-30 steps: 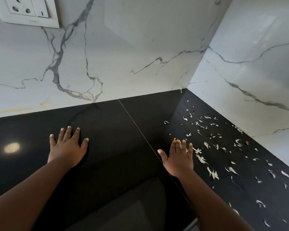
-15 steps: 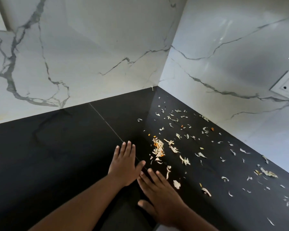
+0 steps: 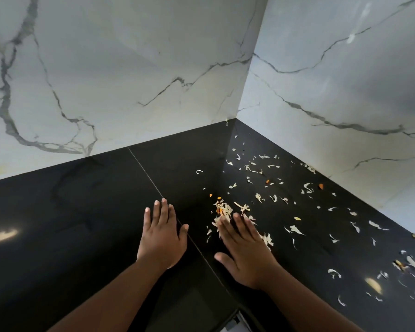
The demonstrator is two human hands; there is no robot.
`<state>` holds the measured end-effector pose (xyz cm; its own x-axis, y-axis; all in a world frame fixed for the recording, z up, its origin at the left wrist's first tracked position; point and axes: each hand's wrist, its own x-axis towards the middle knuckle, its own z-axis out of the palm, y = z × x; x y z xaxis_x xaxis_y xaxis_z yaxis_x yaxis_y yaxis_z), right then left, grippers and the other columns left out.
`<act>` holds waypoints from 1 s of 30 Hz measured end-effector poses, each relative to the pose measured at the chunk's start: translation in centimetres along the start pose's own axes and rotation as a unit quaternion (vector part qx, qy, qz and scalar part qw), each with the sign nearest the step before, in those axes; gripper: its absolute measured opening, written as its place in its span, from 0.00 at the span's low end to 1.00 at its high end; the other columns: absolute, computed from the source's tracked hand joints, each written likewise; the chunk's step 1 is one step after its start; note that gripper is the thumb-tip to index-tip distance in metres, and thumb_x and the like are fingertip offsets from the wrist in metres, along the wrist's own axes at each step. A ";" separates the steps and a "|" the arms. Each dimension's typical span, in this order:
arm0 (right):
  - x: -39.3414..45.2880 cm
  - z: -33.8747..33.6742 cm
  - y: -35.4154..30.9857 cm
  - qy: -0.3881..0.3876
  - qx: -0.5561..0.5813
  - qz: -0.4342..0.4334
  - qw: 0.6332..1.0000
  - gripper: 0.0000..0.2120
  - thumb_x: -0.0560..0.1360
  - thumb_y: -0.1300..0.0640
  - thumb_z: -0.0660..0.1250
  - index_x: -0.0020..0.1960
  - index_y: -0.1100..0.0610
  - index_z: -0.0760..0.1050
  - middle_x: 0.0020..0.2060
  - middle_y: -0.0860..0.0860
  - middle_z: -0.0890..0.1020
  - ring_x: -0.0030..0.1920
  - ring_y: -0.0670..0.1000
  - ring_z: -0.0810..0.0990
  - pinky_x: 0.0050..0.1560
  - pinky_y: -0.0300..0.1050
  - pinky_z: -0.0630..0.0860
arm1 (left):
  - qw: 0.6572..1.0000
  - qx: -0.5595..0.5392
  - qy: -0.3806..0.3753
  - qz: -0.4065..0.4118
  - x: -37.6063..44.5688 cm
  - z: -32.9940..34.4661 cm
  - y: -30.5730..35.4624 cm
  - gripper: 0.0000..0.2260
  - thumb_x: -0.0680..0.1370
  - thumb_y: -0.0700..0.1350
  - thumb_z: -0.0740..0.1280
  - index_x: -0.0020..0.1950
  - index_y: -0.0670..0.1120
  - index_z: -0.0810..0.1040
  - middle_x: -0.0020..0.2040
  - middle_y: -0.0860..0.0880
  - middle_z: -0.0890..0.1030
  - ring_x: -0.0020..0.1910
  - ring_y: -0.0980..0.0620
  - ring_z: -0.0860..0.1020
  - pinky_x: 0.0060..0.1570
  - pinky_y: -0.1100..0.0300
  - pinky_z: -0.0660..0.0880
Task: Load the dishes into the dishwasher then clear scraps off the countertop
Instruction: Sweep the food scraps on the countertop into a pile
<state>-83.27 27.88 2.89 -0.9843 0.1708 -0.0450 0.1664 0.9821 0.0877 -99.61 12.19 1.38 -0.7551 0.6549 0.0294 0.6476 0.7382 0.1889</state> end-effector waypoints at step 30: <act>21.8 0.3 -3.5 0.058 0.115 -0.046 0.991 0.35 0.75 0.45 0.36 0.78 0.58 0.53 0.78 0.55 0.55 0.78 0.59 0.45 0.71 0.57 0.29 | 0.995 0.006 -0.032 -0.093 9.7 -0.2 -4.4 0.41 0.66 0.62 0.28 0.79 0.50 0.40 0.76 0.54 0.35 0.73 0.57 0.32 0.74 0.48 0.35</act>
<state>-105.34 28.19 1.27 -0.9937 0.0834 0.0745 0.0723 0.9874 -0.1410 -109.81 15.22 1.05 -0.8544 0.5152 -0.0681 0.4983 0.8494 0.1739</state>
